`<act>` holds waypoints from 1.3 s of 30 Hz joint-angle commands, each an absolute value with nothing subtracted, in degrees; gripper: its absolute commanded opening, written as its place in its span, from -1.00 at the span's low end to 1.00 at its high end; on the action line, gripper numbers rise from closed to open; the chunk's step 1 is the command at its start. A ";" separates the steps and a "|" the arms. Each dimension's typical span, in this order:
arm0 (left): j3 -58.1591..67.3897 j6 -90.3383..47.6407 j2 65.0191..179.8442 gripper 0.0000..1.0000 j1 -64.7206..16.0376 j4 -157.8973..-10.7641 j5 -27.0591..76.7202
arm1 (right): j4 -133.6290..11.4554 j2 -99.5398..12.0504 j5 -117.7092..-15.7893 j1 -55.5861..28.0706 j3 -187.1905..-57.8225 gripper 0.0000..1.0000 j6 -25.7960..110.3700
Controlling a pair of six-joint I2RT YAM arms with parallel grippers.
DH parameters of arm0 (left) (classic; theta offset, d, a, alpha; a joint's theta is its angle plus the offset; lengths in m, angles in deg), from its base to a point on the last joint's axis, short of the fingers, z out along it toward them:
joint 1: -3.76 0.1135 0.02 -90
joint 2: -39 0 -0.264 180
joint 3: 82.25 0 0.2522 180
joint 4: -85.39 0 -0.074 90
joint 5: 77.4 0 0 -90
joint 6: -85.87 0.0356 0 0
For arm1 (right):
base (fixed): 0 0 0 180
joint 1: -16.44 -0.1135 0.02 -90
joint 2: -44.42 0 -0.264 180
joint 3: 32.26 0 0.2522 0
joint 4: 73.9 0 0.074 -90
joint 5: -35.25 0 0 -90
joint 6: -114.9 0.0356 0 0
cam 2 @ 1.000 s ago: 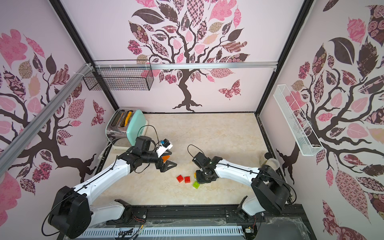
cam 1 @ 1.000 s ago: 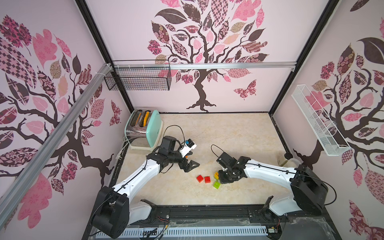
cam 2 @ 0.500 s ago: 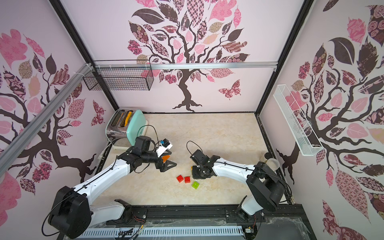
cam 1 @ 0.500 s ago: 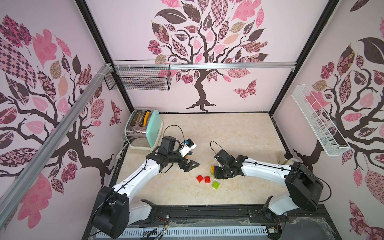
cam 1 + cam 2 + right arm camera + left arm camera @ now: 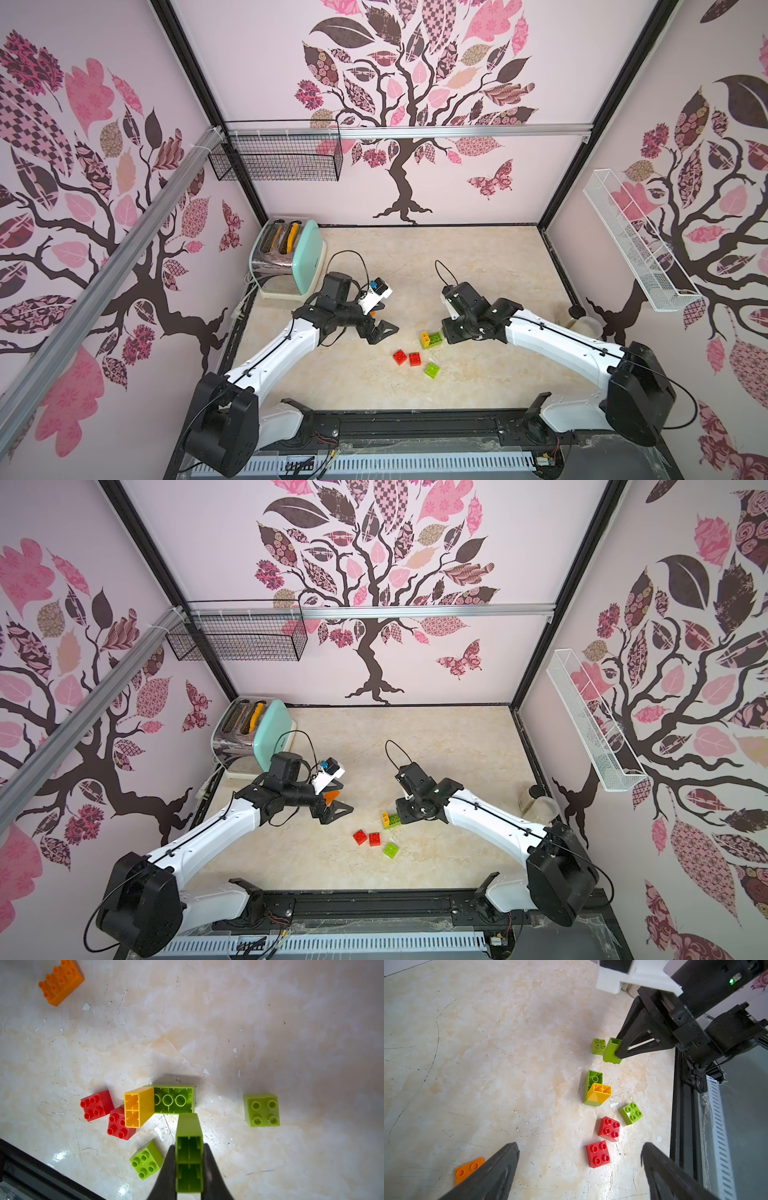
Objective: Assemble a giraffe with lego
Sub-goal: Assemble the lego brick with the lego brick.
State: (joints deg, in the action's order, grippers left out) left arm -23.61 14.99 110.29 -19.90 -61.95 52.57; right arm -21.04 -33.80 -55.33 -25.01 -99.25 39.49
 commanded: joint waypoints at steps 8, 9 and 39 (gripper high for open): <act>-23.70 15.53 109.66 0.96 -19.61 -61.60 53.38 | -25.80 -40.21 -54.75 -25.15 -100.49 -1.00 37.28; -23.96 15.51 109.74 0.96 -19.62 -61.99 53.34 | -26.36 -40.37 -54.62 -25.15 -100.19 -1.00 37.58; -24.20 14.94 110.17 0.96 -19.71 -62.50 53.66 | -25.35 -41.36 -51.86 -25.54 -99.11 -1.00 39.52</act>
